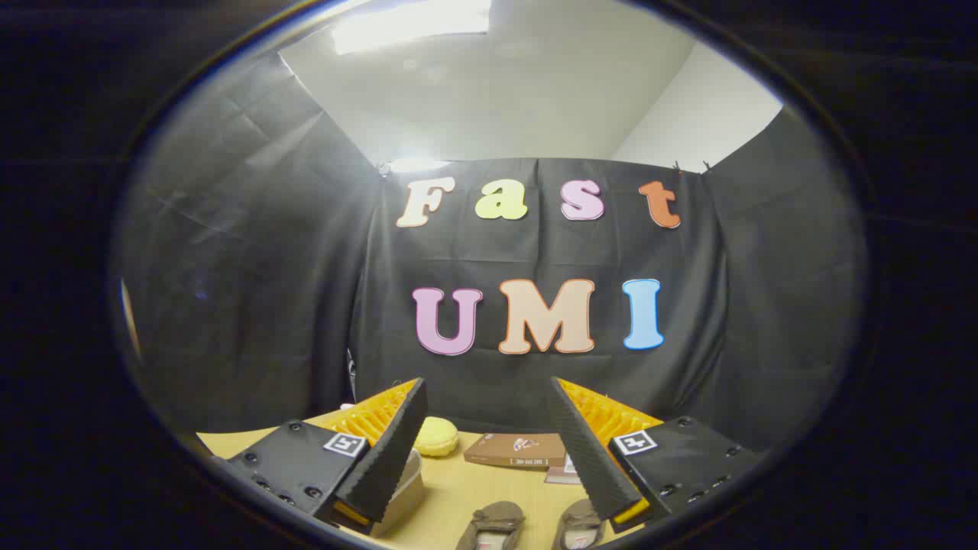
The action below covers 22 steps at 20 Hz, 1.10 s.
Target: Open the storage box then place both shoes into the box .Put the left shoe in first, then the right shoe, with the right side of both shoes facing outward in a uniform manner.
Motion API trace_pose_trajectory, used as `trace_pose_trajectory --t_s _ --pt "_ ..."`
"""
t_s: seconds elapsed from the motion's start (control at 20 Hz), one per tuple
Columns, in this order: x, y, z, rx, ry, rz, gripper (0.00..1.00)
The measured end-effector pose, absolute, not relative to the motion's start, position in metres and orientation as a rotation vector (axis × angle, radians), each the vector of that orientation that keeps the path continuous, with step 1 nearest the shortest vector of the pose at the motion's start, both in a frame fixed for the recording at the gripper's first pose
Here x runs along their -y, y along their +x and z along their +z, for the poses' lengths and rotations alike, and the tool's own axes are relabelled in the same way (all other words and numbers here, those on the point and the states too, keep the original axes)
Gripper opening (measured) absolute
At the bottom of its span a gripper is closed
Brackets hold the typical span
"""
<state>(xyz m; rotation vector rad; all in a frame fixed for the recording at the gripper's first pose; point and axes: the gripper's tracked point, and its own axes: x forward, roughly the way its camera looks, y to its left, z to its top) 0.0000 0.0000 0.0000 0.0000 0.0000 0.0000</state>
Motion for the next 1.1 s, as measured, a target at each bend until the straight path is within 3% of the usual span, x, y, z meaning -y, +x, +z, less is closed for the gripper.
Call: trace_pose_trajectory --t_s 1.1 --pt "-0.001 0.025 -0.026 -0.049 0.008 0.057 1.0"
